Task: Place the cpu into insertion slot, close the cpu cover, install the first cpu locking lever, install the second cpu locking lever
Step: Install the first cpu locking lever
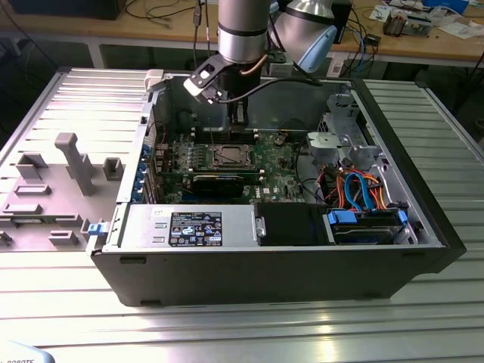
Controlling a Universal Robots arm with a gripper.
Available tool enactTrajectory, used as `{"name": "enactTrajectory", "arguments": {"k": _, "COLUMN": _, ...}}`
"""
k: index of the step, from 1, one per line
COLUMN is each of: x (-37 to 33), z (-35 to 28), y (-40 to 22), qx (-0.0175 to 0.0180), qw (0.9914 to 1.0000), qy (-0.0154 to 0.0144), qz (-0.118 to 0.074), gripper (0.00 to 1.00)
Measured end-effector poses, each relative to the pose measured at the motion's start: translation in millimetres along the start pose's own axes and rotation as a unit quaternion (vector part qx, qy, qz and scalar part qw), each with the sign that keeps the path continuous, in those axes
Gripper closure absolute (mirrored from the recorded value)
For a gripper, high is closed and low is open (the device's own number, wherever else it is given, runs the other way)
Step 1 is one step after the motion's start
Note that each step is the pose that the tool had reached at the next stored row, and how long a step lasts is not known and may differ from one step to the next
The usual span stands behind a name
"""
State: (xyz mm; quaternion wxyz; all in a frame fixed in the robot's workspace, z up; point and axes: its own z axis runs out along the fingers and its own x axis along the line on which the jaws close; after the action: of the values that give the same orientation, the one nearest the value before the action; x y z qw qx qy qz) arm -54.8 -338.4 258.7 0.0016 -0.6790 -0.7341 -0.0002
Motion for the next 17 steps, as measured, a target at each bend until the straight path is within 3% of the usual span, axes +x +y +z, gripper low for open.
{"name": "enactTrajectory", "arguments": {"k": 4, "x": 0.0, "z": 0.0, "y": 0.0, "qx": 0.0001, "qw": 0.99935, "qy": -0.0001, "qz": -0.036, "gripper": 0.89}}
{"name": "enactTrajectory", "arguments": {"k": 7, "x": 0.0, "z": 0.0, "y": 0.0, "qx": 0.0002, "qw": 0.99793, "qy": -0.0001, "qz": -0.064, "gripper": 0.89}}
{"name": "enactTrajectory", "arguments": {"k": 10, "x": 0.0, "z": 0.0, "y": 0.0, "qx": 0.0002, "qw": 0.99535, "qy": -0.0002, "qz": -0.096, "gripper": 0.89}}
{"name": "enactTrajectory", "arguments": {"k": 11, "x": 0.0, "z": 0.0, "y": 0.0, "qx": 0.0003, "qw": 0.99344, "qy": -0.0002, "qz": -0.114, "gripper": 0.89}}
{"name": "enactTrajectory", "arguments": {"k": 12, "x": 0.0, "z": 0.0, "y": 0.0, "qx": 0.0003, "qw": 0.99270, "qy": -0.0002, "qz": -0.121, "gripper": 0.89}}
{"name": "enactTrajectory", "arguments": {"k": 17, "x": 0.0, "z": 0.0, "y": 0.0, "qx": 0.0003, "qw": 0.99202, "qy": -0.0002, "qz": -0.126, "gripper": 0.89}}
